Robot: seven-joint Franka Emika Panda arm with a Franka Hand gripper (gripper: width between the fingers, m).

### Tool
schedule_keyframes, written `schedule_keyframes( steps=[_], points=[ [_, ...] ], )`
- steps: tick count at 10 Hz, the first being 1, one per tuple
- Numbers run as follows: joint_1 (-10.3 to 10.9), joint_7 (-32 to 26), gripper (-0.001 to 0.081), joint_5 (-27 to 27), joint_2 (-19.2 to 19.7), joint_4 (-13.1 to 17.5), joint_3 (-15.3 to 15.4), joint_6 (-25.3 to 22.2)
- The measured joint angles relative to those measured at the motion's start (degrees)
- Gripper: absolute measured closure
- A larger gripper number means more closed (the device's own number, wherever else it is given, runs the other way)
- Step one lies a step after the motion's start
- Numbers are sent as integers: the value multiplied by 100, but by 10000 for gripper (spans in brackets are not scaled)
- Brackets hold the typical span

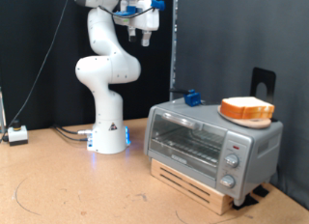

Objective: Make a piece of toast with the oven

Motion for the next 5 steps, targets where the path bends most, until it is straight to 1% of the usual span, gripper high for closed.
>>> schedule_keyframes(
  steps=[1, 2, 3, 4, 5],
  points=[
    [24, -213, -3, 53, -14, 0, 1, 0],
    [131, -767, -3, 62, -73, -8, -6, 0],
    [290, -1371, -3, 60, -202, -55, -23, -11],
    [429, -2003, -3, -18, -377, -150, -70, -70],
    [518, -2688, -3, -228, -526, -276, -158, -75]
  ],
)
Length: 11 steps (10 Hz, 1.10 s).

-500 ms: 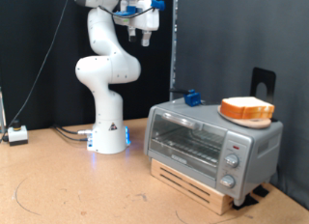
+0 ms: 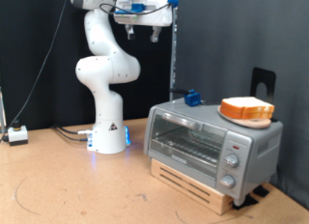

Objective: Make a piece of toast with the oven

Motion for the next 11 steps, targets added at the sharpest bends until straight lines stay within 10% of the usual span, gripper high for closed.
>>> schedule_keyframes(
  steps=[3, 8, 11],
  points=[
    [162, -708, -3, 172, -125, -133, -148, 132],
    [1137, -3764, -3, 658, 119, -235, -1157, 872],
    [1311, -4476, -3, 1015, 0, -233, -1407, 377]
  ],
)
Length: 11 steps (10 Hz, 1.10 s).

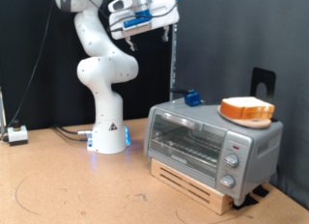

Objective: Make a piece of toast with the oven

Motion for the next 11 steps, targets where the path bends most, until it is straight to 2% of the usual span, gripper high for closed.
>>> schedule_keyframes(
  steps=[2, 3, 4, 5, 6, 8, 10, 11],
  points=[
    [372, -1360, -3, -28, 69, -12, -470, -105],
    [406, -1515, -3, -330, 201, -124, -514, 669],
    [259, -1514, -3, -558, 187, -327, -268, 1311],
    [280, -1528, -3, -418, 188, -291, -328, 1018],
    [356, -1812, -3, -226, 185, -279, -455, 874],
    [504, -2244, -3, -57, 245, -362, -694, 861],
    [536, -2343, -3, -70, 581, -435, -753, 909],
    [539, -2400, -3, -79, 776, -517, -753, 1130]
  ],
)
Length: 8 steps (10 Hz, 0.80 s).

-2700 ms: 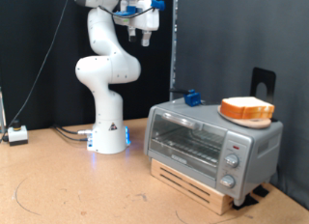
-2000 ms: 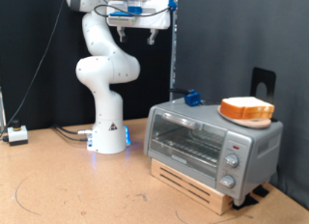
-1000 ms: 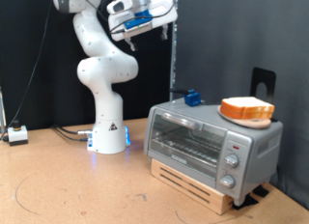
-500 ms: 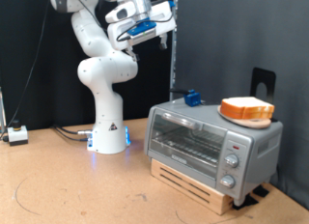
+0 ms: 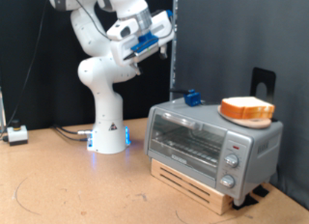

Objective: Make a piece of toast with the oven

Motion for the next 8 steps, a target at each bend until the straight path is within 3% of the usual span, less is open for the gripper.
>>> schedule_keyframes(
  steps=[4, 6, 8],
  points=[
    [80, -274, -3, 27, 612, -266, 5, 847],
    [33, 7, -3, -73, 737, -363, 160, 1063],
    [88, -317, -3, 138, 727, -361, 59, 965]
  ],
)
